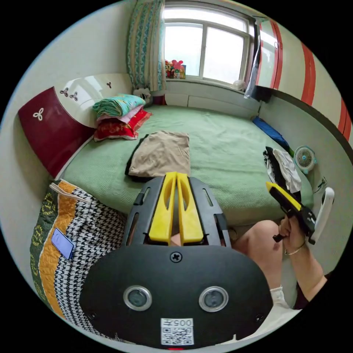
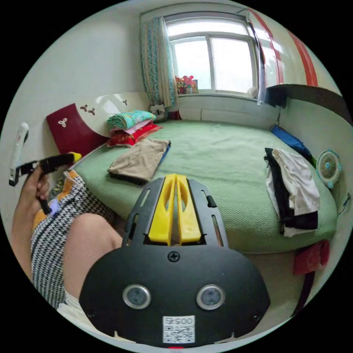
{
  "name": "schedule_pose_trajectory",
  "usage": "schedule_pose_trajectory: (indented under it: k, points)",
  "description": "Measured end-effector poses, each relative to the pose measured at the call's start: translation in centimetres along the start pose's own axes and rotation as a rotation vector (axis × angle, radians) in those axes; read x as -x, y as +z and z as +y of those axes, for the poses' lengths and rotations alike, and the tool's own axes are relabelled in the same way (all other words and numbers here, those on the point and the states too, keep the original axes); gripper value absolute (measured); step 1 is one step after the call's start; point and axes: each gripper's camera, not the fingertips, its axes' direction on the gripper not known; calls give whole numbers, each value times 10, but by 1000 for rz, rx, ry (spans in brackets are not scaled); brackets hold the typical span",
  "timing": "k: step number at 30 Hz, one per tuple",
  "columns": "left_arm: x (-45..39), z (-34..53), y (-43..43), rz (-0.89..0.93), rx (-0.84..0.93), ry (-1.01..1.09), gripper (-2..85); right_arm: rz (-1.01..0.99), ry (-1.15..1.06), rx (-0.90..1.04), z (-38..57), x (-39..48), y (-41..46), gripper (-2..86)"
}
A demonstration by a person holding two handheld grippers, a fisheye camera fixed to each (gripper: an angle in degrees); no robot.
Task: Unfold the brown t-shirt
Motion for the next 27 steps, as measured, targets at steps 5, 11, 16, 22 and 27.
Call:
schedule_pose_trajectory:
  k: [5, 11, 16, 22, 27]
  points:
    - [35, -10, 10, -75, -9, -19, 2, 199, -41, 58, 18, -26, 32, -10]
    - [97, -27, 72, -73, 31, -125, 36, 62, -52, 121, 47, -15, 95, -10]
    - [156, -30, 122, -142, 12, -269, 45, 30, -19, 317, 65, 18, 177, -10]
    - [205, -42, 137, -62, 3, -325, 60, -69, -139, 277, -1, 52, 258, -10]
    - [219, -62, 145, -95, 93, -302, 45, -94, -159, 236, -96, 85, 345, -9]
